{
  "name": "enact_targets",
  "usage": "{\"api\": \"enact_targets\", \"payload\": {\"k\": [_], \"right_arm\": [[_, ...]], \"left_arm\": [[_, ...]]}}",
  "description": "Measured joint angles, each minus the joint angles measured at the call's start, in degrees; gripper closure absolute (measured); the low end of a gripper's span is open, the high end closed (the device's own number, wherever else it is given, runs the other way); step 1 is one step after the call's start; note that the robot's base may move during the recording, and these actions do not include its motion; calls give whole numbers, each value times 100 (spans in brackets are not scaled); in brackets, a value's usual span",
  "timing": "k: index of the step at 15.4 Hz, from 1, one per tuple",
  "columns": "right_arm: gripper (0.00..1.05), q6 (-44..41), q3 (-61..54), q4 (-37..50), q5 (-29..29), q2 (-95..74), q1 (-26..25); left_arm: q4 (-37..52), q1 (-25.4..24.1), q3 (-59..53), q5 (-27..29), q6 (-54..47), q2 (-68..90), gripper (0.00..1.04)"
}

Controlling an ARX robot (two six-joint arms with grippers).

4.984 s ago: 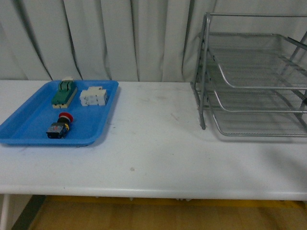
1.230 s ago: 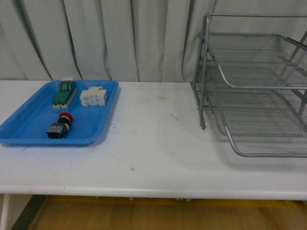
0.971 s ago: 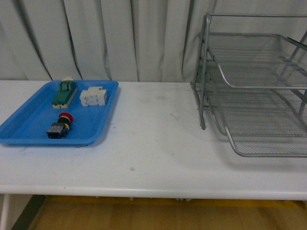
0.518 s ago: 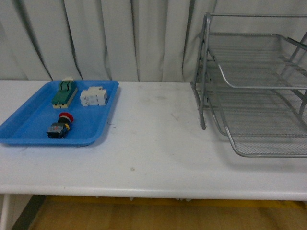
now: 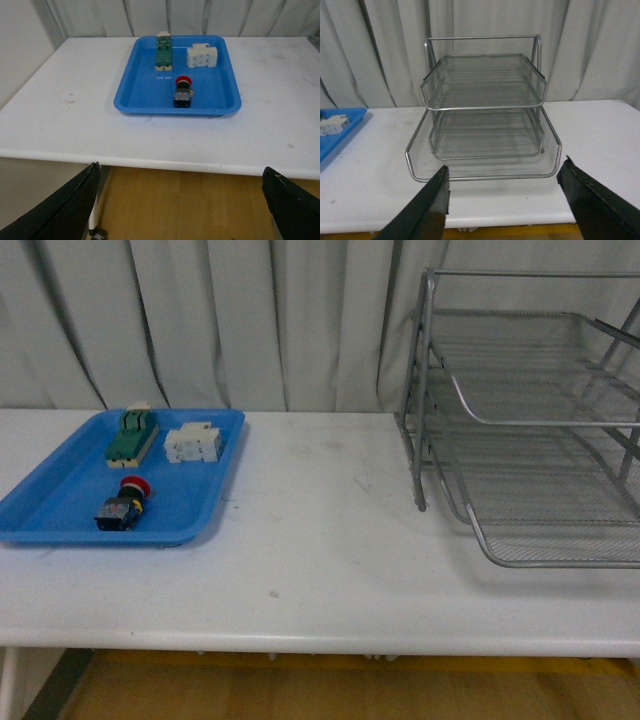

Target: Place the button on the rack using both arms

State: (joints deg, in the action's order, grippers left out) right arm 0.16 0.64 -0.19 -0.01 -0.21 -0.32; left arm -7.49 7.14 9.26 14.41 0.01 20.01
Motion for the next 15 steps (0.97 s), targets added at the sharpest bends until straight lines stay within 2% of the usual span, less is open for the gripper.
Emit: {"api": "enact_targets", "payload": {"k": [3,5,6,8,9,12,15], "right_arm": [[25,0,0,-11,4,-2,0],[12,-2,0,0,2,0,4],[5,2,0,-4,4,0,4],[6,0,0,-2,2,0,4],[6,0,0,-2,2,0,4],[6,0,0,-2,2,0,4],[6,0,0,-4,2,0,4]], "left_arm": [[507,-149,199,-269,-9,748,7],[1016,-208,450,-424,-52,1639,7],[1416,-249,710,-675,-50,2433,7],[1958,-273,1716,-951,-232,4590,7],[1978,-334,2881,-1255,-302,6531,7],[1320,-501,4656,-1652,-284,8579,7],[844,-691,5995,-1687,-232,9757,7]]}}
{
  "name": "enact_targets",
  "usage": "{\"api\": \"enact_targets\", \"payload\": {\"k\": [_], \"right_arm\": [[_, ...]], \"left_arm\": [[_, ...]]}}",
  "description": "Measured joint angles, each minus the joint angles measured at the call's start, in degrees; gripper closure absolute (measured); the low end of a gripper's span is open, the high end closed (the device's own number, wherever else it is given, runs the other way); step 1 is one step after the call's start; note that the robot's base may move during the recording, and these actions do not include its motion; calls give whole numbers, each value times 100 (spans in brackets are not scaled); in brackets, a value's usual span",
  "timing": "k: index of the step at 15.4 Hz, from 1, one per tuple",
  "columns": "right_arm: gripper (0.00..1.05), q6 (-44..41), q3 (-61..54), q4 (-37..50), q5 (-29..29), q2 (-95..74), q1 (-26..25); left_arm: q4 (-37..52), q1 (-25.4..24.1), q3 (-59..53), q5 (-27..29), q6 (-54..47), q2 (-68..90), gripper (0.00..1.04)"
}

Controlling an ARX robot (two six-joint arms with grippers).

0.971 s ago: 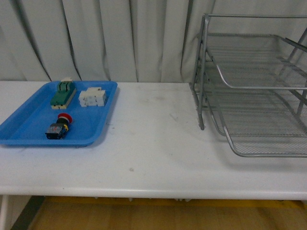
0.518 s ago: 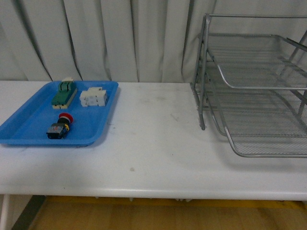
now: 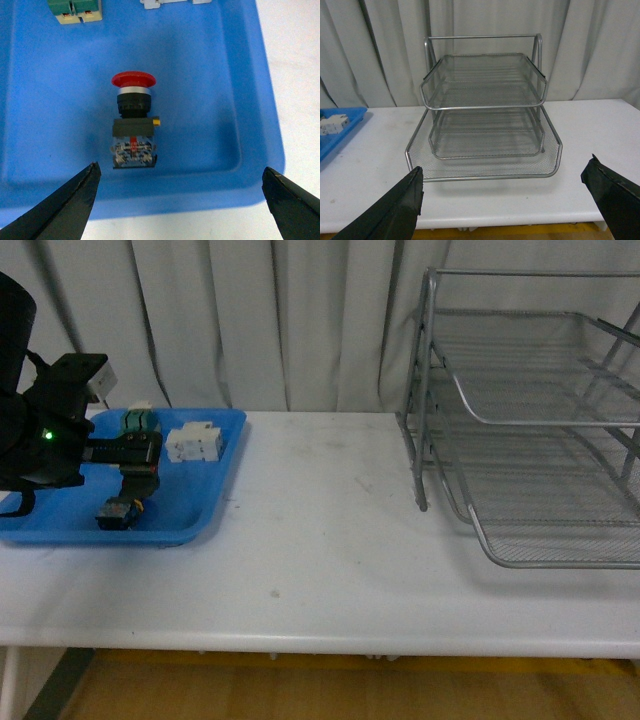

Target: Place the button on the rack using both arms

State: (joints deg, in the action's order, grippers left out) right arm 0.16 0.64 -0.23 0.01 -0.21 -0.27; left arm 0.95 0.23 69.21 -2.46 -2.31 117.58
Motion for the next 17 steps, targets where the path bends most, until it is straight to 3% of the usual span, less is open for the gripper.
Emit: {"api": "enact_targets", "payload": {"k": [10,15,16,17], "right_arm": [[6,0,0,2,0,0,0],[6,0,0,0,0,0,0],[6,0,0,0,0,0,0],[6,0,0,2,0,0,0]], "left_arm": [[-605,-323,2380,120,136,2225,7],[-721,-299,2400,186,28,2229,60],[-605,-295,2304,162,37,2173,69],[-496,-278,2127,149,37,2061,70]]}}
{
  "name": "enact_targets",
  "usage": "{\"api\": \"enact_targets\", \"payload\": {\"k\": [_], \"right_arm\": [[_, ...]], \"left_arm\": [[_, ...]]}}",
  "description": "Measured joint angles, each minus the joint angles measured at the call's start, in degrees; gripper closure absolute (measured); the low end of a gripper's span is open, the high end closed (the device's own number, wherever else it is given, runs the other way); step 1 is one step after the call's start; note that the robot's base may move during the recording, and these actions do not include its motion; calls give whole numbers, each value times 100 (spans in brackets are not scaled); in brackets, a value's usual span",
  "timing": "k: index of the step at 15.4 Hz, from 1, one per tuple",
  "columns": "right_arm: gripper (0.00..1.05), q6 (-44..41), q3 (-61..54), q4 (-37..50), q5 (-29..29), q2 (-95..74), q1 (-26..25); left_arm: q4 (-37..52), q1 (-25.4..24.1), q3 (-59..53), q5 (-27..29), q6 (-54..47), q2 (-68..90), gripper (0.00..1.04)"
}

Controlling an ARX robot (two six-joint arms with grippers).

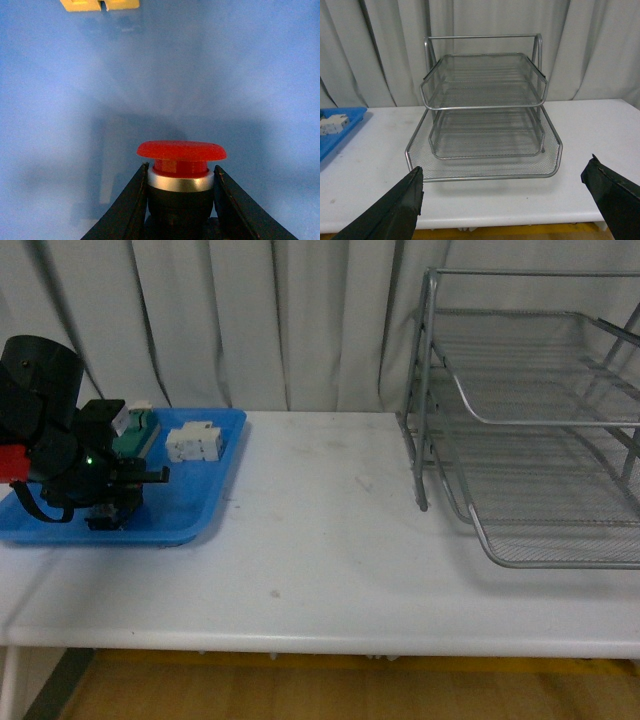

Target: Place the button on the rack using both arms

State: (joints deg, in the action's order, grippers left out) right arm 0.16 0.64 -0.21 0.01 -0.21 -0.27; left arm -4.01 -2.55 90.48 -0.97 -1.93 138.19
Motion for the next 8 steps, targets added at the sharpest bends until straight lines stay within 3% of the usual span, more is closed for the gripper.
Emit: {"api": "enact_targets", "payload": {"k": [4,8], "right_arm": [[6,0,0,-2,0,0,0],[6,0,0,-2,0,0,0]], "left_arm": [[667,129,-1410,-114,-63,-1384,70],[1069,179,-3676,-85,-153,-4129,70]]}}
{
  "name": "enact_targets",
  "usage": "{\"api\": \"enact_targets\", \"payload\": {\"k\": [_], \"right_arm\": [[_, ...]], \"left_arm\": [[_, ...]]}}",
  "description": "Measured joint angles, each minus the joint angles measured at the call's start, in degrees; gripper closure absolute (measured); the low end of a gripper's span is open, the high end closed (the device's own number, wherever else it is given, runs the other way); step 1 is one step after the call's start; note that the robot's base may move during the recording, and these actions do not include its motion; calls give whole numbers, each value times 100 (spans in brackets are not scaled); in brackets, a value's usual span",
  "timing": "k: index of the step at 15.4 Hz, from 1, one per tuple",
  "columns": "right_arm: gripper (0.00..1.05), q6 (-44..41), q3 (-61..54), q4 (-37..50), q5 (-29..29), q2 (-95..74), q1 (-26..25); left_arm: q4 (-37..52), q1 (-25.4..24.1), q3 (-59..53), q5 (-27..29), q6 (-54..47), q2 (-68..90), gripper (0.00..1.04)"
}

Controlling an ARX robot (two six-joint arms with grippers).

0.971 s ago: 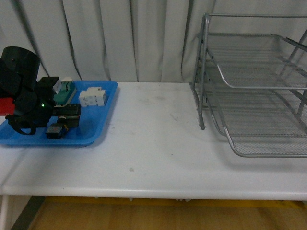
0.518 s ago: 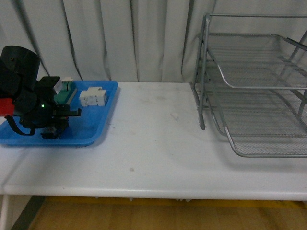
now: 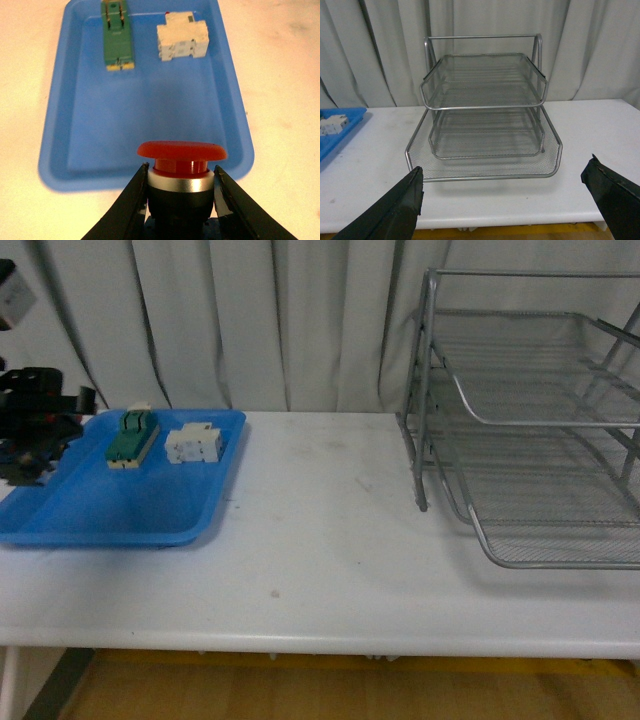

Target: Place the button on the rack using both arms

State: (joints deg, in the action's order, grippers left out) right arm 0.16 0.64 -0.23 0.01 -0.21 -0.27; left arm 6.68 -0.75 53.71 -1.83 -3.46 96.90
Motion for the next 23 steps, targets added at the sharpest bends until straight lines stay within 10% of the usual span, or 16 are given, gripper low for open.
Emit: {"api": "enact_targets", "payload": {"k": [4,23], "right_arm": [[6,0,0,2,0,0,0],[6,0,0,0,0,0,0]], "left_arm": [[-549,341,-1790,590,245,-2835,70],[-529,302,-1720,651,326,-2761,70]]}}
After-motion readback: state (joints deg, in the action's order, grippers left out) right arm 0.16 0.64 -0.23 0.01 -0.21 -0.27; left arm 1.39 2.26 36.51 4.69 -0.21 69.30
